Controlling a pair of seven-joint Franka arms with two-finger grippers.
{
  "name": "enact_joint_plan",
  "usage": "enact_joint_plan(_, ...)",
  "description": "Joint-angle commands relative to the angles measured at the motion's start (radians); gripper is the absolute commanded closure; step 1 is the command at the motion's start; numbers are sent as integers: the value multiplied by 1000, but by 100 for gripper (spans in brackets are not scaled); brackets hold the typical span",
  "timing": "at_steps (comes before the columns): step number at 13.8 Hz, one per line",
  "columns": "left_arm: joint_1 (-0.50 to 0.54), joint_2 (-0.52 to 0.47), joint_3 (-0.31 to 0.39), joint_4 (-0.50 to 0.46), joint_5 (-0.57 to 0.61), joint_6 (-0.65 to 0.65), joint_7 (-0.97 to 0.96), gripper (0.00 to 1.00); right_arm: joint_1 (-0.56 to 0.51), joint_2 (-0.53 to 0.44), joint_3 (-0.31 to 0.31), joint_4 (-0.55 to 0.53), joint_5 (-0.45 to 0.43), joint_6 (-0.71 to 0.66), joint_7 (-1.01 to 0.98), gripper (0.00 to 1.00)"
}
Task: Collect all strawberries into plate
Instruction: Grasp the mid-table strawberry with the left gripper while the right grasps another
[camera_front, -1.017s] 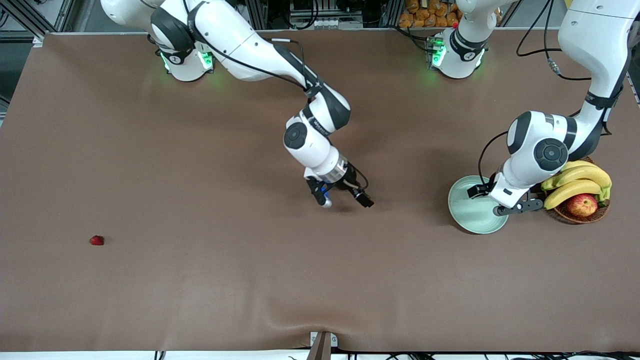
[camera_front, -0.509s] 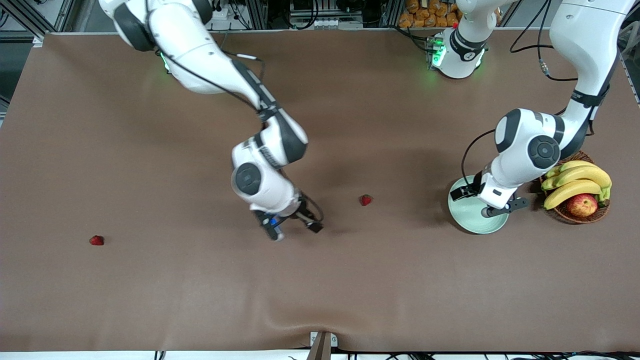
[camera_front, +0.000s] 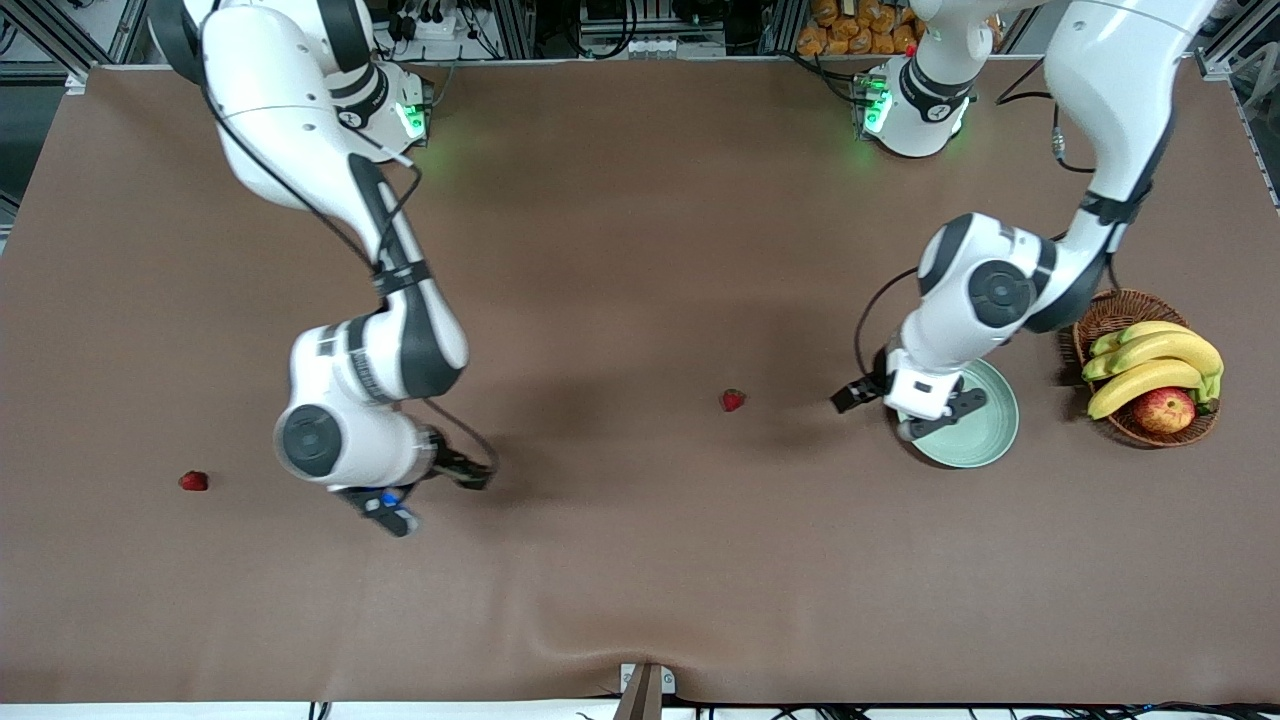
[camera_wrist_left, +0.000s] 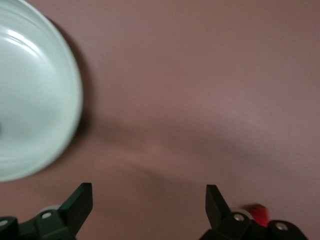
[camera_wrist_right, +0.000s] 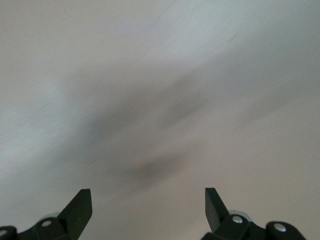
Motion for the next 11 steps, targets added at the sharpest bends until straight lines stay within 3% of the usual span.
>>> enact_joint_plan(1, -92, 76, 4, 92, -19, 0, -81, 0, -7, -40, -103, -45, -22, -41, -205, 0)
enact_joint_plan(6, -199, 206, 13, 214, 21, 2, -132, 0, -198, -42, -137, -45, -23, -55, -668, 0)
enact_joint_plan(11, -267, 252, 33, 247, 26, 10, -133, 0, -260, -29, -195, -45, -29, -4, -910, 0)
